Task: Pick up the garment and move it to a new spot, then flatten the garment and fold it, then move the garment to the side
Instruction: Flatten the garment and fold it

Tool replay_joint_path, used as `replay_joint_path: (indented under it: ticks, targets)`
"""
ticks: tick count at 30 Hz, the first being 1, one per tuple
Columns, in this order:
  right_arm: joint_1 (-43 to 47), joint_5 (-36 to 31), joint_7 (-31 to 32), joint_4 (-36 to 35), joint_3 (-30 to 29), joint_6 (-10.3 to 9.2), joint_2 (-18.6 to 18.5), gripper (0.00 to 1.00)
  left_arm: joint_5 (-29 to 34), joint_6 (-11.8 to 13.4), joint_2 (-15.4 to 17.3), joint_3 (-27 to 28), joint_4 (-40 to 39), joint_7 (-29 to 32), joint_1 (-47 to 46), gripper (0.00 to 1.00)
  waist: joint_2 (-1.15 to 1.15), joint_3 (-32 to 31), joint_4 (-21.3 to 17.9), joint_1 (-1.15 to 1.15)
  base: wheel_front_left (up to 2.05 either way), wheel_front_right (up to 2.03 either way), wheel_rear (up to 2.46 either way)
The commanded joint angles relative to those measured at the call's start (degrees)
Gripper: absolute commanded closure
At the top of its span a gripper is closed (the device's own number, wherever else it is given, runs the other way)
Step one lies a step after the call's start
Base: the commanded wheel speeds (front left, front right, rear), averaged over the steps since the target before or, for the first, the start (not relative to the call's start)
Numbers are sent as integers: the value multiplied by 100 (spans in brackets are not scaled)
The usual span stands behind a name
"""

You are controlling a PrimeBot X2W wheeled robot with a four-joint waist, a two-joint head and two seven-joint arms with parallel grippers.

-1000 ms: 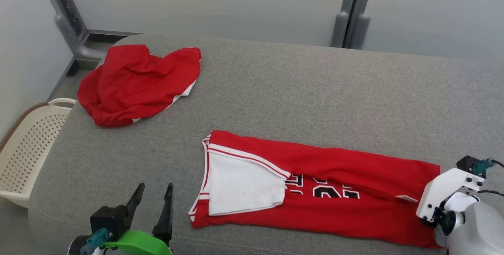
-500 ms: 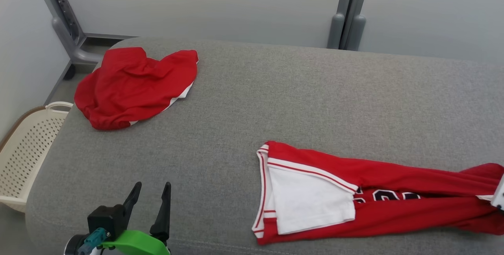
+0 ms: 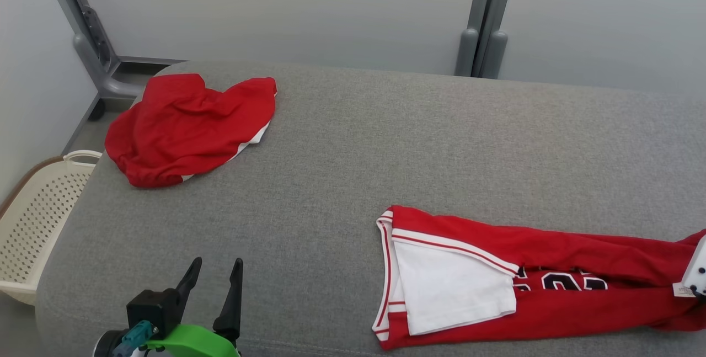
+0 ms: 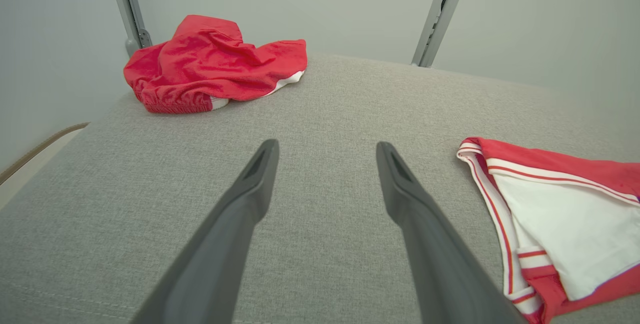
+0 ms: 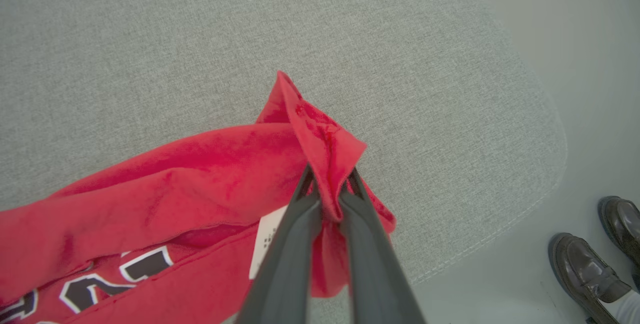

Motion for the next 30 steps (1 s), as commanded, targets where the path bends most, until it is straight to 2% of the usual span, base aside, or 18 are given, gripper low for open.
replay_joint_path:
  ticks: [1,11,16,30]
  targets:
    - [118,46,35,-49,47,-10,10,100,-31,12,8,-33,3,-8,20,0,0,-9,-6,0,0,0,0]
    - [185,509,118,-10,628,-9,103,100,-53,35,27,-50,-18,7,-12,0,0,-53,39,0,0,0,0]
    - [167,919,118,120,1414,-9,115,100,-68,33,28,-58,-13,7,-36,0,0,-63,35,0,0,0,0]
    - [-73,2616,-200,824,3765,-9,113,100,-91,48,-64,-122,48,-19,-139,0,0,-84,87,0,0,0,0]
